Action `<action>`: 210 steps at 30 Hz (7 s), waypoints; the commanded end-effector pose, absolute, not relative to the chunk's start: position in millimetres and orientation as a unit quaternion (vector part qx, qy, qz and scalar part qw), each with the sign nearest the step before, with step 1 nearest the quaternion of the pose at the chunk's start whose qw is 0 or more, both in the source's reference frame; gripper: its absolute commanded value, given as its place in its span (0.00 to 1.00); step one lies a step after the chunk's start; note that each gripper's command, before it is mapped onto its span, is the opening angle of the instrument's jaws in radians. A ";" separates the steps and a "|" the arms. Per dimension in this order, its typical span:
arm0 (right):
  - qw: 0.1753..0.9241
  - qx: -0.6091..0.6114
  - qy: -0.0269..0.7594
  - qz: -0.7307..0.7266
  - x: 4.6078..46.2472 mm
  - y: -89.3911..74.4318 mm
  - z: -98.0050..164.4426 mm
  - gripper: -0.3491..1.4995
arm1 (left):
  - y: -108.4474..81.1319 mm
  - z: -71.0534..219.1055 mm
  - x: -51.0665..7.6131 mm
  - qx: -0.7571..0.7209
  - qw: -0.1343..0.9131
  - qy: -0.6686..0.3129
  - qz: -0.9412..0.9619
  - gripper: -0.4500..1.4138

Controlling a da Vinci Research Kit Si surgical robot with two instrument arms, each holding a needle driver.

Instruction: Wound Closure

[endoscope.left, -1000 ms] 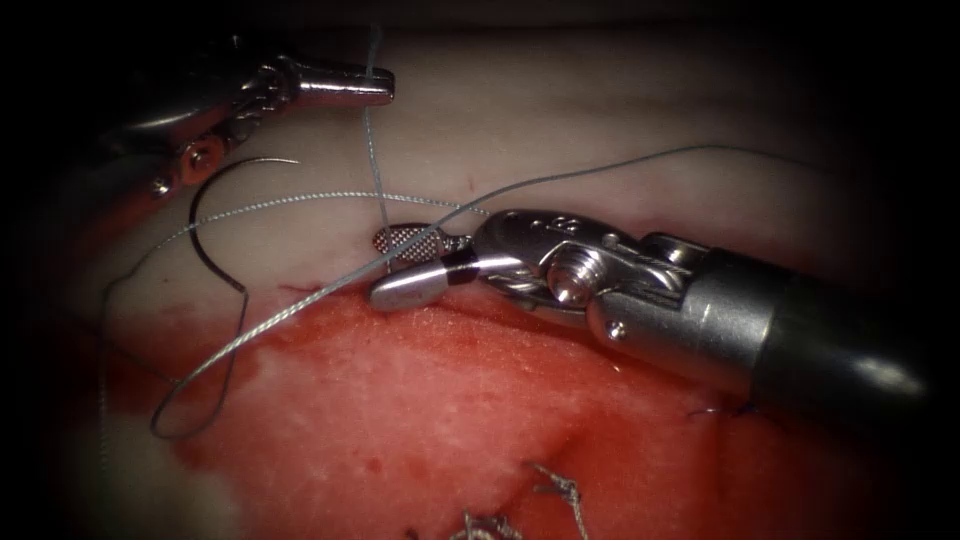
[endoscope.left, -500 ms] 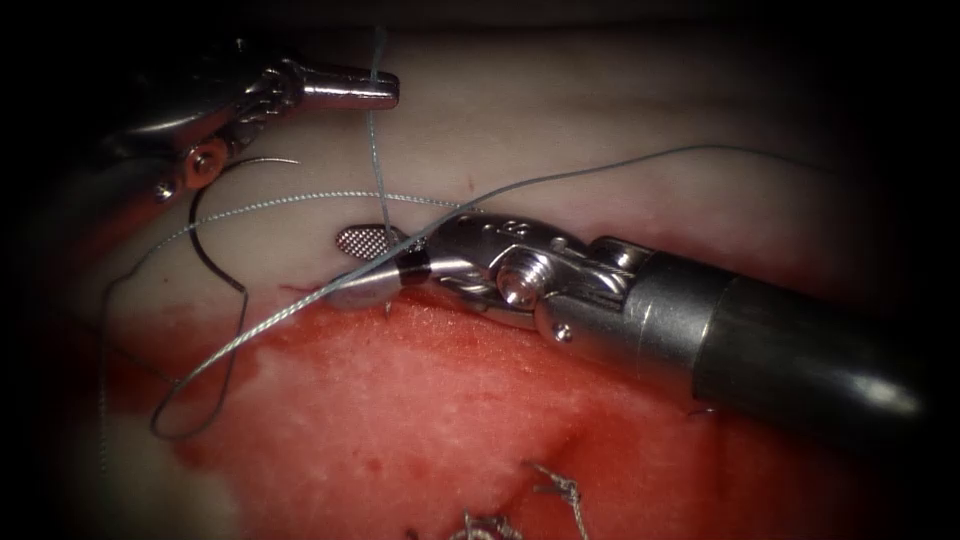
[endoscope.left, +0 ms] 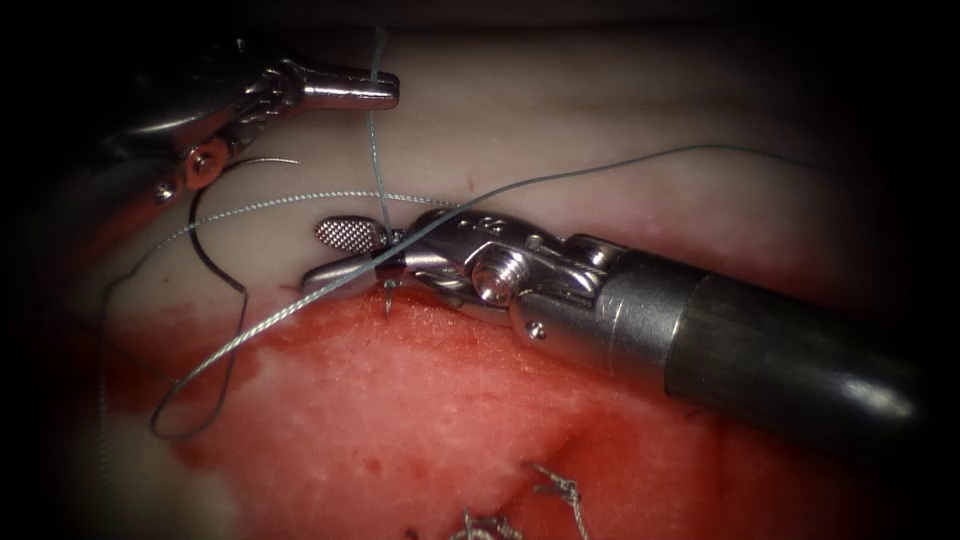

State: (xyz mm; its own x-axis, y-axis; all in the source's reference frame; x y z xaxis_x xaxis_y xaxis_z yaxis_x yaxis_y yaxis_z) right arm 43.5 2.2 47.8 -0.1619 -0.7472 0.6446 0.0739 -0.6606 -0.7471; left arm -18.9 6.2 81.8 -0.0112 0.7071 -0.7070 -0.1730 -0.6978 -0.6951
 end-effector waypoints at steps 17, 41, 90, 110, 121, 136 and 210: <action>0.294 -0.573 0.330 -0.690 44.1 3.5 46.9 0.00 | 7.6 80.9 -19.1 -0.628 0.319 -0.210 0.678 0.00; 0.339 -0.553 0.387 -0.655 38.7 5.3 46.0 0.20 | 10.3 84.8 -14.7 -0.610 0.387 -0.136 0.678 0.00; 0.341 -0.524 0.461 -0.630 35.8 3.0 42.3 0.91 | 12.5 87.0 -5.2 -0.397 0.361 -0.122 0.835 0.30; 0.351 -0.515 0.470 -0.624 35.7 2.9 42.2 0.94 | 4.8 91.4 -7.9 -0.204 0.565 -0.316 0.735 0.14; 0.355 -0.513 0.473 -0.622 35.8 2.8 42.2 0.94 | 4.5 92.2 -7.9 -0.185 0.460 -0.279 0.823 0.12; 0.356 -0.511 0.476 -0.621 35.9 2.7 42.1 0.94 | 2.7 92.7 -7.0 -0.132 0.527 -0.314 0.779 0.33; 0.357 -0.506 0.483 -0.619 36.3 2.3 41.7 0.94 | 2.5 94.7 -5.0 -0.068 0.501 -0.191 0.841 0.06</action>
